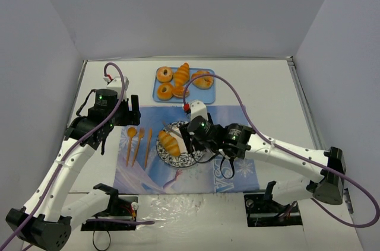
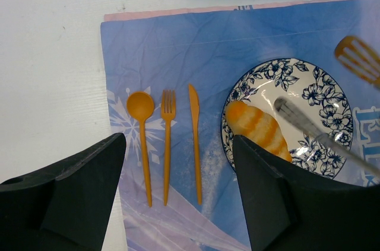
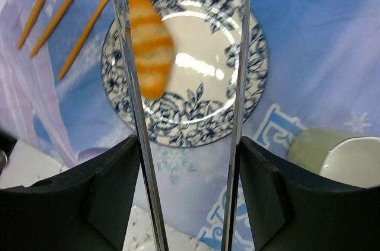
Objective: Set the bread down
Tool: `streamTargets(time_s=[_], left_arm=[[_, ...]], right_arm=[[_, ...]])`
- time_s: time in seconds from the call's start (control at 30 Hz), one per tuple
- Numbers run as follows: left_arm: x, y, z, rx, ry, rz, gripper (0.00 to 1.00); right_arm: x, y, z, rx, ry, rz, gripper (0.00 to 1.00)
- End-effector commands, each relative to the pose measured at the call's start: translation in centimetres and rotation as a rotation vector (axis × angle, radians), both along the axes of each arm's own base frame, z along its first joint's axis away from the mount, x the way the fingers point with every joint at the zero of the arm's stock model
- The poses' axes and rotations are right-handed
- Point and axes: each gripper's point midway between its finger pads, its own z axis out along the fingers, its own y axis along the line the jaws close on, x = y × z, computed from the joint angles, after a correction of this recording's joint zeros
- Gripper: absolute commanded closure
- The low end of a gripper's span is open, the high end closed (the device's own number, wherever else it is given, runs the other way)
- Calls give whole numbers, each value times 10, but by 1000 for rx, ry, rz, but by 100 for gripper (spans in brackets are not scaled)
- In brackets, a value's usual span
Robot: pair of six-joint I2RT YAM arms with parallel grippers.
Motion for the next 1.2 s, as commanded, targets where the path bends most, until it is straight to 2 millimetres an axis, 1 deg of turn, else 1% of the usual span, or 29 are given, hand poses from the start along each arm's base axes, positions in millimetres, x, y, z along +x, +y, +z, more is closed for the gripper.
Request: streamTargets(time_s=[0.0, 0.07, 0.17, 0.2, 0.27, 0.4, 0.47, 0.6, 0.63, 0.73, 0.93, 1.17], left_arm=[[8, -4, 18, -24, -62, 2, 31], [8, -4, 18, -25, -61, 1, 31], [9, -4, 18, -25, -61, 2, 31], [8, -5, 18, -25, -61, 0, 31], [8, -4, 17, -23, -60, 2, 31], [8, -5, 17, -23, -59, 1, 31], [8, -5, 17, -23, -60, 1, 31], [8, -5, 18, -22, -61, 0, 31], [8, -5, 17, -22, -59, 0, 31], [8, -5, 18, -21, -61, 2, 31], [9, -5, 17, -21, -60, 2, 31], [8, -5, 17, -22, -59, 0, 31]], right_arm=[[50, -16, 37, 10, -122, -117, 39], [70, -19, 41, -5, -145, -151, 39], [97, -18, 41, -14, -155, -175, 39], [112, -17, 40, -10, -155, -196, 40], [132, -16, 41, 6, -154, -202, 40], [172, -9, 32, 31, -116, -207, 40], [187, -9, 29, 38, -104, -212, 39], [204, 0, 24, 54, -87, -176, 39], [207, 2, 17, 45, -76, -169, 39], [214, 4, 10, 39, -61, -142, 40], [210, 11, -4, 25, -30, -85, 40], [212, 6, -16, -4, -21, -92, 40]])
